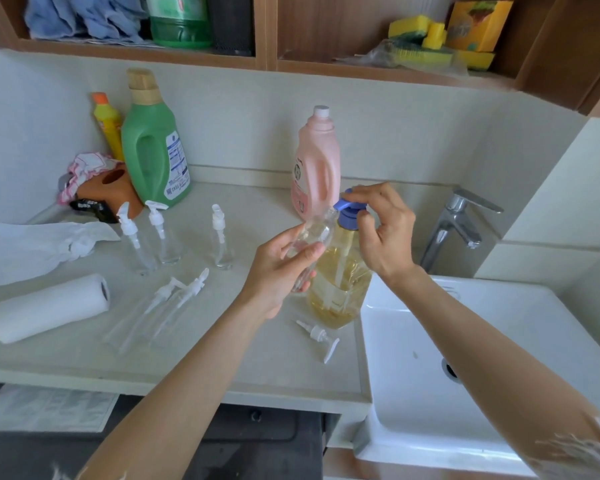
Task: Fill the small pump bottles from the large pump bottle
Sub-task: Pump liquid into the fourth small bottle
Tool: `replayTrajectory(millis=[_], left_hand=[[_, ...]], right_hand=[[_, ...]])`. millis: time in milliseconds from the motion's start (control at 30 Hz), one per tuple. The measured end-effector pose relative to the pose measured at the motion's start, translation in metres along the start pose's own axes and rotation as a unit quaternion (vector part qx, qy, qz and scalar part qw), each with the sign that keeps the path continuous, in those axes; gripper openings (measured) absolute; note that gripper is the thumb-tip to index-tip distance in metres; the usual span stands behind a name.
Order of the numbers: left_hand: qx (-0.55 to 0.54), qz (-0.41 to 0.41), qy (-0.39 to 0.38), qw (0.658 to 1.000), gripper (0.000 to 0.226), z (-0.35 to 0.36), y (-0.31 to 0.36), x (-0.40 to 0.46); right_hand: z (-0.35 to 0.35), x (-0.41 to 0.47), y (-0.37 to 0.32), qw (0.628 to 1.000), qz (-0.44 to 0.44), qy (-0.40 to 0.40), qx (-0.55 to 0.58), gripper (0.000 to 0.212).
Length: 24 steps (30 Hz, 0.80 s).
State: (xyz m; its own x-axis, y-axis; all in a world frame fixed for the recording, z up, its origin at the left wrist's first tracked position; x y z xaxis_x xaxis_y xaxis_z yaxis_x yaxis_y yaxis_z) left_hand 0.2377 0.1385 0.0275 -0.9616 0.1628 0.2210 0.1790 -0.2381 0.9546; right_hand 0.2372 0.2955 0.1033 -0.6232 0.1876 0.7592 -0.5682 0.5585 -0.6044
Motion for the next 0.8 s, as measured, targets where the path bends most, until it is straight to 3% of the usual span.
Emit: replayTrajectory(millis=[367, 500, 667, 800], left_hand=[[0.024, 0.016, -0.013, 0.999, 0.047, 0.002, 0.015, 0.001], [0.015, 0.019, -0.007, 1.000, 0.064, 0.003, 0.017, 0.002], [0.009, 0.019, 0.000, 1.000, 0.043, 0.005, 0.018, 0.008], [0.019, -0.001, 0.011, 1.000, 0.051, 0.001, 0.012, 0.005]], right_hand=[[-0.007, 0.011, -0.013, 0.999, -0.010, -0.034, -0.016, 0.039], [-0.007, 0.011, -0.011, 1.000, -0.011, -0.025, -0.006, 0.038], [-0.002, 0.006, -0.006, 1.000, -0.008, 0.011, 0.005, 0.036], [0.003, -0.004, 0.000, 1.000, 0.011, 0.014, 0.016, 0.038]])
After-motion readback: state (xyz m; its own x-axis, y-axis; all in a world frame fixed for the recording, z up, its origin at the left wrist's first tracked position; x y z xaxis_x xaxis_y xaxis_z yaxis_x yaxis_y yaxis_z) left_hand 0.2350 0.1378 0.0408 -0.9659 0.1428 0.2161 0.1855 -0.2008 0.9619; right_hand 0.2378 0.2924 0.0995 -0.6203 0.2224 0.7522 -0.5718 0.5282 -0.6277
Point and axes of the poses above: each hand's wrist, its own x-axis towards the middle knuckle, its own z-axis out of the palm, y = z × x, the point moved 7 cm from there along x, towards the middle knuckle, and after that the axes turned 11 degrees about z, right-handed, at the moved point
